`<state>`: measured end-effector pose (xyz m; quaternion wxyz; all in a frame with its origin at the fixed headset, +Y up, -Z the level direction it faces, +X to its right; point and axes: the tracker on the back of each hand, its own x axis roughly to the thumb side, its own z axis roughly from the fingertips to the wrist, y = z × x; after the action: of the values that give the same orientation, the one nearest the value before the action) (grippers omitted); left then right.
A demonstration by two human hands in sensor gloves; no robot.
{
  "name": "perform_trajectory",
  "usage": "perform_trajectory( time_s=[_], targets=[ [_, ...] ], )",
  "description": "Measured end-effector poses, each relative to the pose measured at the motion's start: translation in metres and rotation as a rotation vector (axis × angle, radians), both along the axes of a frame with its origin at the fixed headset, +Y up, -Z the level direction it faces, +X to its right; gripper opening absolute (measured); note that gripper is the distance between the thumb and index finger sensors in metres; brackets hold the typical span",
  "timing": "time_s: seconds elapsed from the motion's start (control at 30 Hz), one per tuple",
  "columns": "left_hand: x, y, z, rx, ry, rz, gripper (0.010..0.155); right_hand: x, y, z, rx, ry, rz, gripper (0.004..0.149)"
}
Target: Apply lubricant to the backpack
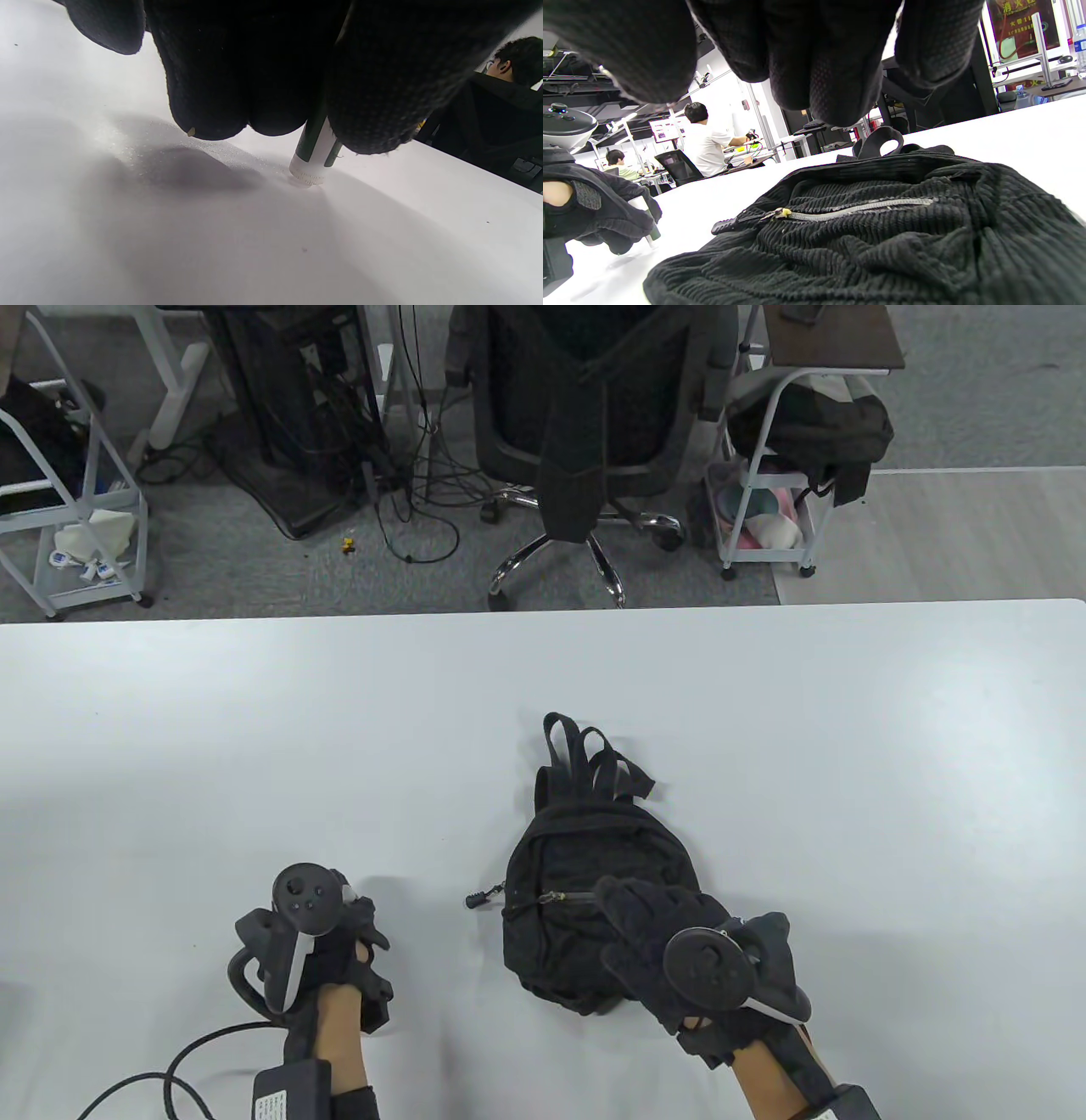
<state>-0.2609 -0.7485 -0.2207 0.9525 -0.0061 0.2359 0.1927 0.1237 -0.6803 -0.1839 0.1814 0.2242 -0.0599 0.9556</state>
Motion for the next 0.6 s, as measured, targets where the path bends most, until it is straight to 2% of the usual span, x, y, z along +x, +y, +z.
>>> perform_trajectory(
  time_s=[0.37,0.47,0.6],
  targets=[
    [-0.003,-0.001,0.002,0.001,0.004,0.024,0.058,0.000,-0.001,0.000,-0.001,0.003,0.003,0.066],
    [-0.002,0.014,0.005,0.042,-0.014,0.039,0.073,0.000,-0.001,0.000,0.001,0.004,0.003,0.066],
    [0.005,0.053,0.021,0.255,-0.098,0.045,0.080,0.002,0.002,0.000,0.009,-0.001,-0.010,0.065]
  ],
)
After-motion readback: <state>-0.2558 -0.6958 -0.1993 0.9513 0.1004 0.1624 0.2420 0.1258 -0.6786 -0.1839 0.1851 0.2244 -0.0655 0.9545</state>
